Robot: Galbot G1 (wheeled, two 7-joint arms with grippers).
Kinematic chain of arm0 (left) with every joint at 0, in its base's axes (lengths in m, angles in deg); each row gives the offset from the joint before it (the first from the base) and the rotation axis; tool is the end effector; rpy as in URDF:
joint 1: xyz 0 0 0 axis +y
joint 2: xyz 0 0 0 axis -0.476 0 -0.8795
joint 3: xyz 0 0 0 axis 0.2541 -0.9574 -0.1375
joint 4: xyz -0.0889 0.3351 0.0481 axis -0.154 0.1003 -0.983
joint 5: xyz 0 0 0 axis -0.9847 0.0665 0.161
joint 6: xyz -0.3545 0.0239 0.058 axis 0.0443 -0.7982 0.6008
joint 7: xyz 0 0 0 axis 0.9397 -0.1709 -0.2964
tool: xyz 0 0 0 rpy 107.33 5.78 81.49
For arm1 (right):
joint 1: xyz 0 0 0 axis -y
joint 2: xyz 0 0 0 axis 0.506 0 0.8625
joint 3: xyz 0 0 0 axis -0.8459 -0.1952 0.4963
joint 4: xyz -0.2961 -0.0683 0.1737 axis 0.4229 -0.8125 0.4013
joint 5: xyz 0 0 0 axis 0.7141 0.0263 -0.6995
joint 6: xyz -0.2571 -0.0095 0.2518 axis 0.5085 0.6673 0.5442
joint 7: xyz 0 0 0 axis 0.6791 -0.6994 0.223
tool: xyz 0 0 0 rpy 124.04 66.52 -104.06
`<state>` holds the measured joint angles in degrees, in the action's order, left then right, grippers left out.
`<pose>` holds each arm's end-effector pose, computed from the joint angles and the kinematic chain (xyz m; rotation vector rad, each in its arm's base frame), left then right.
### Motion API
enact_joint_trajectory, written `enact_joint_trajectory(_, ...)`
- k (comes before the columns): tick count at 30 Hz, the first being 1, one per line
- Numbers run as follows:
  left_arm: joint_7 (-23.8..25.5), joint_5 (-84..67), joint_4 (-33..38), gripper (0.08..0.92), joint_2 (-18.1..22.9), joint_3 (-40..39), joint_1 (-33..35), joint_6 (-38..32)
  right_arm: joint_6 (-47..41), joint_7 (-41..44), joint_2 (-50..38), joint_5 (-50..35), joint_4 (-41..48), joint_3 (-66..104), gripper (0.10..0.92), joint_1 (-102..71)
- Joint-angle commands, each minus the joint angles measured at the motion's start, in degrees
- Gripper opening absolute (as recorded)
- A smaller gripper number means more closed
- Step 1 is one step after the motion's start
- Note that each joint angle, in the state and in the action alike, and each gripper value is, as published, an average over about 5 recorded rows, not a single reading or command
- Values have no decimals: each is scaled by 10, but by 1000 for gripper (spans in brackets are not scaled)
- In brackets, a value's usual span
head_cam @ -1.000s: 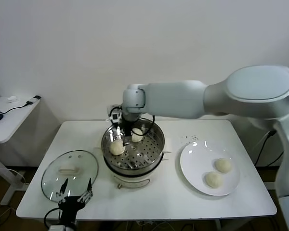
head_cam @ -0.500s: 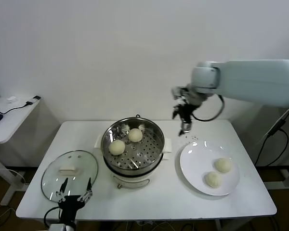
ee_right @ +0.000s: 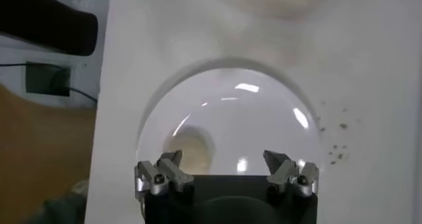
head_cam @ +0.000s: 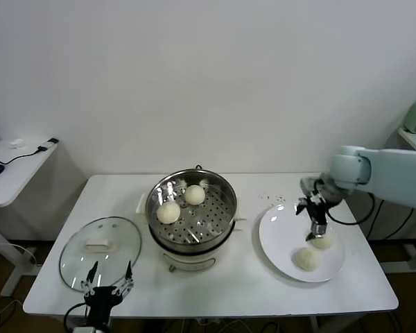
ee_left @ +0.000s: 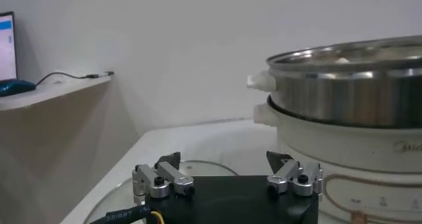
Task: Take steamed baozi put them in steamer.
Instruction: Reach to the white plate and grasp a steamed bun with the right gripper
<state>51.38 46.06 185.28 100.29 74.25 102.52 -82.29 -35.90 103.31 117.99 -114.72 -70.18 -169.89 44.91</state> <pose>0.1187 0.0483 -0.3599 0.1529 -2.9056 -0.1871 0.4777 -0.1264 -0.1427 1.2934 -1.2749 1.2592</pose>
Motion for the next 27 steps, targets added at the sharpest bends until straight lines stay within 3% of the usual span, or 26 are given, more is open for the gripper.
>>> enact_joint_trajectory(1,0,2,-1,823,0,-1,4,-3,-23,-26,-40,71,14,65,823,-150)
enact_joint_trajectory(22,-1,1,-7,823,-2,-2,1,-3,-49,-49,-15,93,70,139,816,-222)
enact_joint_trajectory(27,-2,1,-8,823,-1,-2,0,-3,-51,-49,-12,94,71,142,732,-224)
